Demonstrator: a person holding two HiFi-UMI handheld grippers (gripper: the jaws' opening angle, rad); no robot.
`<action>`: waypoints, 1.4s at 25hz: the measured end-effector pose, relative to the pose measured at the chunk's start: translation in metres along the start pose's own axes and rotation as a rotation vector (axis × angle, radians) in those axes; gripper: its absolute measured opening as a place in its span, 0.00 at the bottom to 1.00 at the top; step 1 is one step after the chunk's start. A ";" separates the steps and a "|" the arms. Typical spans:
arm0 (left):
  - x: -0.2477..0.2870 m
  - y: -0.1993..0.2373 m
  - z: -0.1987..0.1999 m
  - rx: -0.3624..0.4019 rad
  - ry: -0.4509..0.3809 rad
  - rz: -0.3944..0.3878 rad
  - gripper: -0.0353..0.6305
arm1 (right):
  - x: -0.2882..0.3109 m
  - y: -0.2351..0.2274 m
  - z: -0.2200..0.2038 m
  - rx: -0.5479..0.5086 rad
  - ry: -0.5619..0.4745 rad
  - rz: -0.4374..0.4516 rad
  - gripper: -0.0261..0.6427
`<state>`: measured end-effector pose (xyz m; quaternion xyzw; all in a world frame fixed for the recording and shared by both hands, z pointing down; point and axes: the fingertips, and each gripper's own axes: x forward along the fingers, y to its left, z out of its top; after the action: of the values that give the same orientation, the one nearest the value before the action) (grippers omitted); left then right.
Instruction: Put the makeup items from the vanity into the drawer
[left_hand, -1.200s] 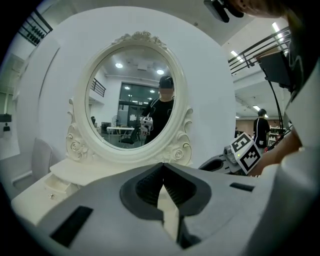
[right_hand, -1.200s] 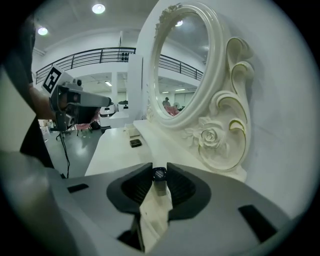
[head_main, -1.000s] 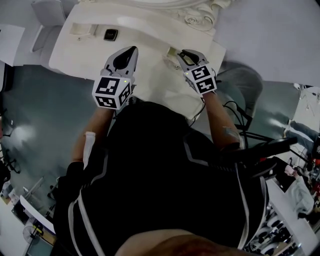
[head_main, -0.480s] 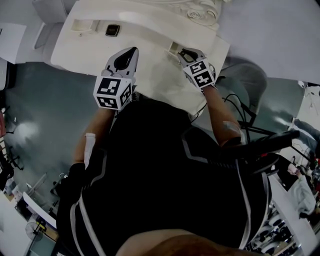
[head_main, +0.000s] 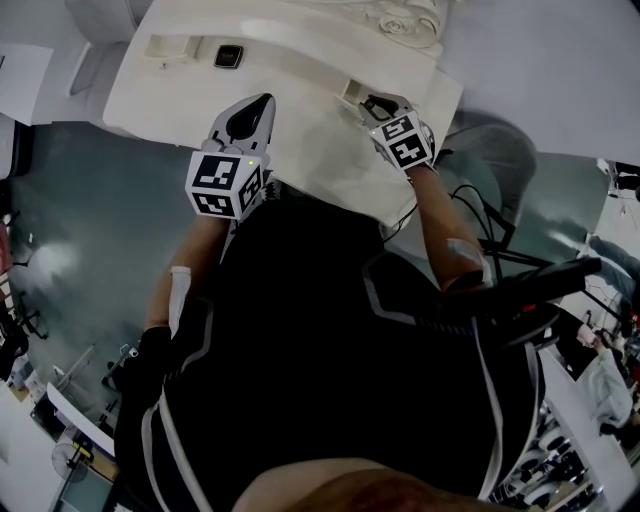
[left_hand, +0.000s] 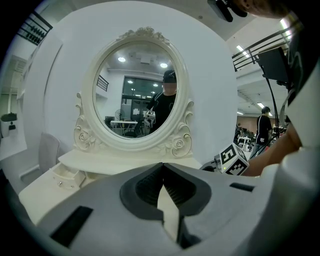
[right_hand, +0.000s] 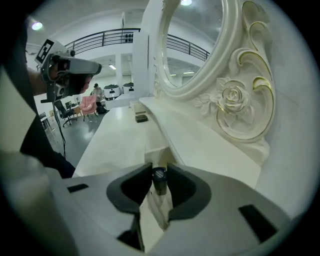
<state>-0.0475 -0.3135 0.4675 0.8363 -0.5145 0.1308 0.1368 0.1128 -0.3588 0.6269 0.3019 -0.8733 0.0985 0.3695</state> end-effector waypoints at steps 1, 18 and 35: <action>0.000 0.001 0.000 0.001 0.000 -0.001 0.06 | 0.000 -0.001 0.000 0.006 0.004 -0.001 0.19; -0.007 0.006 0.000 0.012 0.006 -0.020 0.06 | -0.003 -0.006 -0.008 0.075 0.041 -0.016 0.24; -0.009 0.000 0.020 0.059 -0.037 -0.137 0.06 | -0.063 -0.009 0.045 0.122 -0.100 -0.139 0.34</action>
<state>-0.0493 -0.3135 0.4455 0.8756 -0.4544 0.1207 0.1110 0.1268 -0.3551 0.5501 0.3885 -0.8599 0.1105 0.3123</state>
